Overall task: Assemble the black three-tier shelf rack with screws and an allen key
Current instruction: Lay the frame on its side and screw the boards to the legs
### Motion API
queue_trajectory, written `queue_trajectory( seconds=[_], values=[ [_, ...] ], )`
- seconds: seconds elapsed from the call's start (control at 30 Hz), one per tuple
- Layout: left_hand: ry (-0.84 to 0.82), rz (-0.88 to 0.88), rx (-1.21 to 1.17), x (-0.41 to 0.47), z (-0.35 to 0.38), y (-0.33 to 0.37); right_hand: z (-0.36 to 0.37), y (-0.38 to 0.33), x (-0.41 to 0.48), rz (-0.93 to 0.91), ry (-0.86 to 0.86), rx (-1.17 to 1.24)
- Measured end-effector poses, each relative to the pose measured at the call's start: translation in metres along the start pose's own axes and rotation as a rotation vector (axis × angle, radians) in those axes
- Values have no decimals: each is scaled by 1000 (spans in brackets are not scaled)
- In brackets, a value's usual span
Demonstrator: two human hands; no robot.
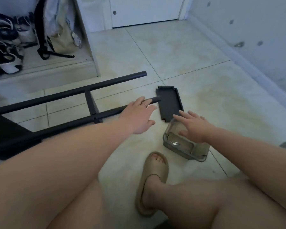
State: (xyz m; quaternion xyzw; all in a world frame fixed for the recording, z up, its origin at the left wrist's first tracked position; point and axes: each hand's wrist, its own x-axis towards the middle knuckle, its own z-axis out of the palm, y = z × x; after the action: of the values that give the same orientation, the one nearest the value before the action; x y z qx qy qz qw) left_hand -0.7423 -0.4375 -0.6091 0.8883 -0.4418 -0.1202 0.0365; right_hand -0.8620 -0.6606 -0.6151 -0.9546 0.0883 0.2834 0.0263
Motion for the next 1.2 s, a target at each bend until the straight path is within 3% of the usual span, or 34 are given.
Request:
queue_trajectory(
  seconds=[0.13, 0.33, 0.53, 0.77, 0.93, 1.2],
  values=[
    [-195, 61, -102, 38, 34, 41, 34, 49, 12, 104, -179, 36],
    [-400, 15, -251, 88, 104, 51, 77, 84, 66, 170, -244, 121],
    [-386, -212, -570, 113, 170, 38, 139, 85, 126, 114, -296, 235],
    [-380, -263, -947, 119, 206, 35, 177, 77, 170, -8, -195, 297],
    [-368, -245, -1010, 121, 213, 32, 186, 68, 185, -95, -90, 307],
    [-374, -286, -992, 122, 215, 35, 185, 71, 177, -63, -112, 103]
  ],
)
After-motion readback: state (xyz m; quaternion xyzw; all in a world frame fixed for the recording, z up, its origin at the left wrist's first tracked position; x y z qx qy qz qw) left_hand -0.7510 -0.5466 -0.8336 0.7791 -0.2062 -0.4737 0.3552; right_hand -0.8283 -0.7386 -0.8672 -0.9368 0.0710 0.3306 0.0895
